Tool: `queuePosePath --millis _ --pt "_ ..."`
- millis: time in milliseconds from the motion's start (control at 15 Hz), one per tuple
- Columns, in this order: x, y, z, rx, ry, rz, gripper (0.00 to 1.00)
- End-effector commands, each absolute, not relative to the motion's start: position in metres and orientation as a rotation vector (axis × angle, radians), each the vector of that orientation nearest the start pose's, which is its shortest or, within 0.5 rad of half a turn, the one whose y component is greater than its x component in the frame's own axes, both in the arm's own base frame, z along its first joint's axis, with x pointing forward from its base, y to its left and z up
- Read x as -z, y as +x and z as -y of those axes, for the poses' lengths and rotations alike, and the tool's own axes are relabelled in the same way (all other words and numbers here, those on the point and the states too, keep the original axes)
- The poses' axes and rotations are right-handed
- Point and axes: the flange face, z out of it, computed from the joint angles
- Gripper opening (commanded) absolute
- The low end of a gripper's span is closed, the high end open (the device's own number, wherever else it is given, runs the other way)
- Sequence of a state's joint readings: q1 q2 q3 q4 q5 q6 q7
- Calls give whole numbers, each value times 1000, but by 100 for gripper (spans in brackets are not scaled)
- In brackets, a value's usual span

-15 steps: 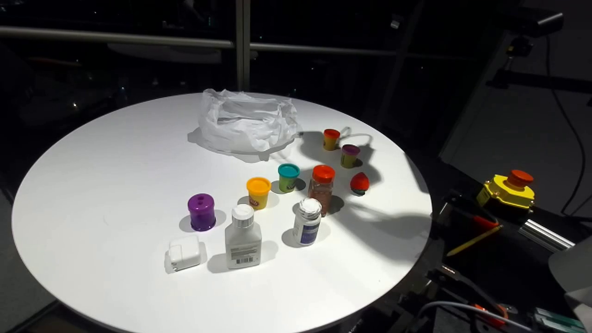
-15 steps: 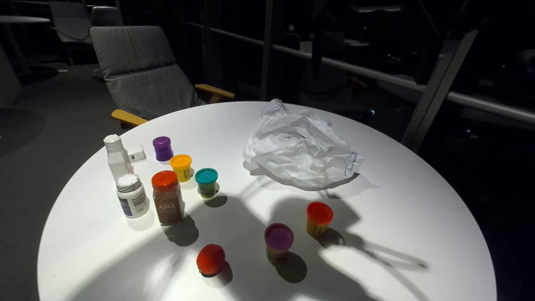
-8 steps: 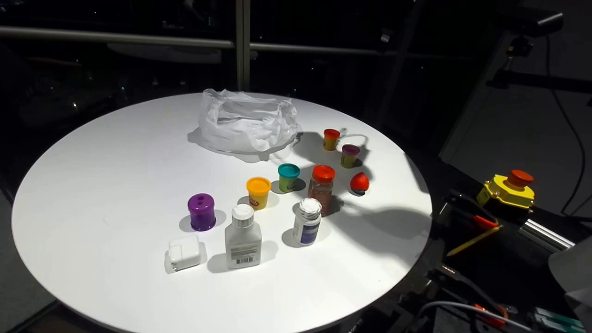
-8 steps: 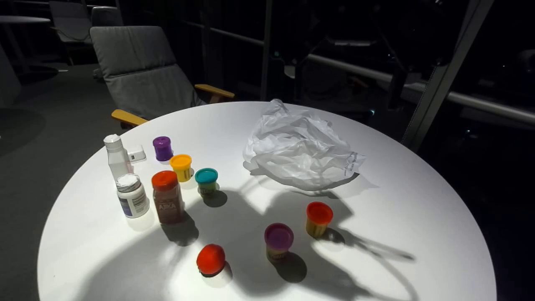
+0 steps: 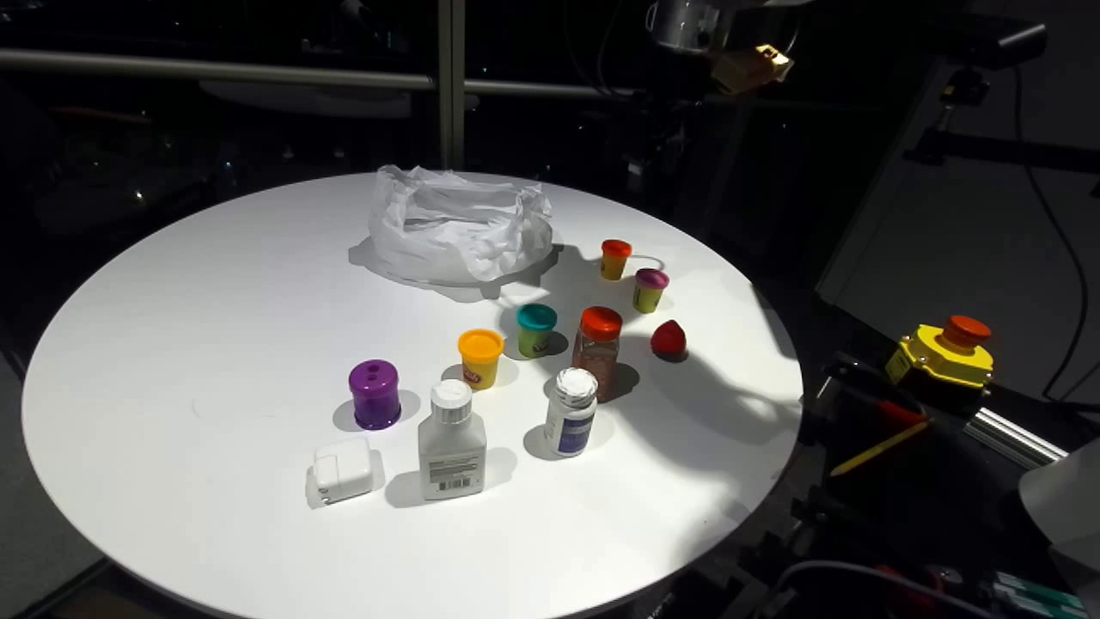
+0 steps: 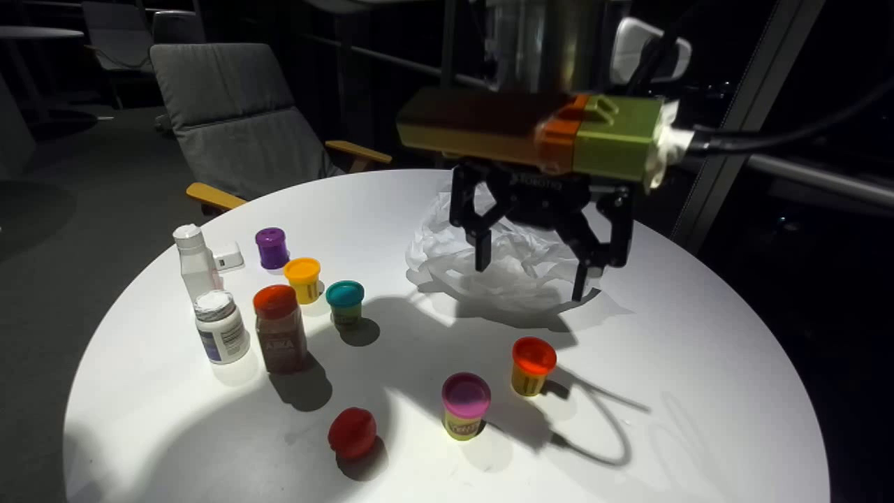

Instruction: Pick up all the objects surrounding the white plate and arrange them on the plate

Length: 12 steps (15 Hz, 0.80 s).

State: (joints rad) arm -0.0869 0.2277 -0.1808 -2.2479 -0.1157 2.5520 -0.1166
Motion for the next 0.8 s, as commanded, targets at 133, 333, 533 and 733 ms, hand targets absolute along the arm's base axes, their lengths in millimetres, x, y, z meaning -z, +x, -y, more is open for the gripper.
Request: queuePosePath --millis 133,333,533,733 --pt "-197 571 154 69 -3315 -257 100" --pt "-172 582 156 84 -3306 -277 100" --pt "-159 589 159 63 -3317 -297 100" --pt "-153 593 159 39 -3307 -316 75"
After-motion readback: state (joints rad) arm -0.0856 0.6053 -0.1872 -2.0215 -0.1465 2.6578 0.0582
